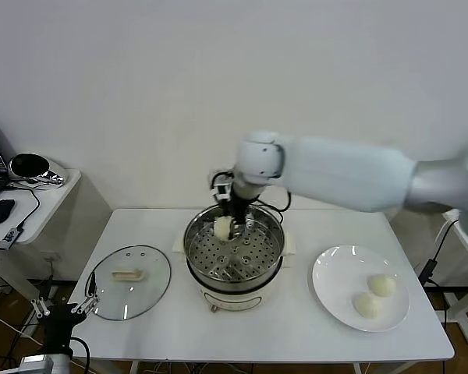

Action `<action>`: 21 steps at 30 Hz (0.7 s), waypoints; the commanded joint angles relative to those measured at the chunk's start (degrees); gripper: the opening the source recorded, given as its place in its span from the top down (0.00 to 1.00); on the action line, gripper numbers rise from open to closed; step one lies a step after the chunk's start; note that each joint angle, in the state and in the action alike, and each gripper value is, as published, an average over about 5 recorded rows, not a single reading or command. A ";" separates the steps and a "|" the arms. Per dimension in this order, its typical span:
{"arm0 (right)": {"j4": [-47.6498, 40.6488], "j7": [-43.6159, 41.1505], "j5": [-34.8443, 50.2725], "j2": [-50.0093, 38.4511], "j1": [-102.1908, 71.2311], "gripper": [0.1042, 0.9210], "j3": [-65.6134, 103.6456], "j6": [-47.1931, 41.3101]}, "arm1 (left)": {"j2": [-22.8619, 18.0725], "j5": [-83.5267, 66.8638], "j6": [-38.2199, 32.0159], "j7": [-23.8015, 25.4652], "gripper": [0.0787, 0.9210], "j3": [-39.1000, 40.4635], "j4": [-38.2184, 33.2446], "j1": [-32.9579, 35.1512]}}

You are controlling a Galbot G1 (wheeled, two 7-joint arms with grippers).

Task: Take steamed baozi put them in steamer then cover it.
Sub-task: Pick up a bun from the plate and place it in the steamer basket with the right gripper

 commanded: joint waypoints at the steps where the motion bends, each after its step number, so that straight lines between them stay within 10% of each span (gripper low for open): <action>1: -7.89 2.27 1.37 9.34 -5.73 0.38 -0.63 -3.71 | -0.10 0.01 -0.06 0.00 0.12 0.06 0.00 0.03; 21: -13.39 1.81 -2.34 10.68 -8.97 0.24 1.91 -3.22 | -0.14 0.07 -0.41 -0.03 0.12 -0.05 0.19 0.07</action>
